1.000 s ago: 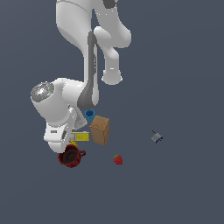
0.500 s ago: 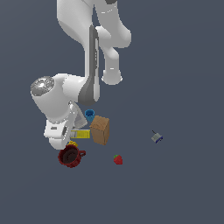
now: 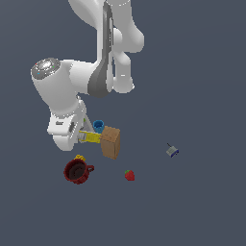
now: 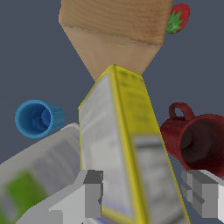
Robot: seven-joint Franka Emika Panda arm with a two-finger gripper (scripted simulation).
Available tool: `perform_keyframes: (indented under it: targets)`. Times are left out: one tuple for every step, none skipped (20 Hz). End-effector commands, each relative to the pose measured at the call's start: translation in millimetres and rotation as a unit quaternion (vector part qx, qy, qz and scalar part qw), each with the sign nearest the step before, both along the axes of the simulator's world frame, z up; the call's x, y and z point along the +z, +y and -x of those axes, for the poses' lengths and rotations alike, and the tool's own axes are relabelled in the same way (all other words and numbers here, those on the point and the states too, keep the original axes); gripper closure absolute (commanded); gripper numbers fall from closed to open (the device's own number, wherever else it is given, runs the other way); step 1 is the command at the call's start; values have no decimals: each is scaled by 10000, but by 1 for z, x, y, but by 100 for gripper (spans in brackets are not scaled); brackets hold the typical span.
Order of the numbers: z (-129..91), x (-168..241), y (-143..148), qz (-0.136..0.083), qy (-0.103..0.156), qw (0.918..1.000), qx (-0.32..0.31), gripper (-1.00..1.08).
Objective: Pick up a designated object from a clutter of objects.
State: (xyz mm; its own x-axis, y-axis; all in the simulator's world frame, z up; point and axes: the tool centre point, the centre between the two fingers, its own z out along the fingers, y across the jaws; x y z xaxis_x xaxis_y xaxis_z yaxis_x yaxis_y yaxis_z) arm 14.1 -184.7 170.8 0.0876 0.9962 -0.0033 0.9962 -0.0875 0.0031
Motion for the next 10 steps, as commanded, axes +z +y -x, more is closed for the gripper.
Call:
perform_keyframes:
  targets:
    - [9,21,7,-1,-1,10000,11,108]
    - [13,29,10,-2,2,10000,12,108]
    - [17,38,12,-2,2,10000,12,108]
    - [21,47,15,-2,2,10000,12,108]
    - [24,55,17,-4,4,10000,13,108]
    - [28,64,20,-4,4,10000,13,108]
    - [32,73,23,-4,4,10000,13,108]
    - [36,82,25,-6,5,10000,13,108]
    - [40,92,28,-8,6,10000,14,108]
    - [44,101,31,-8,6,10000,14,108]
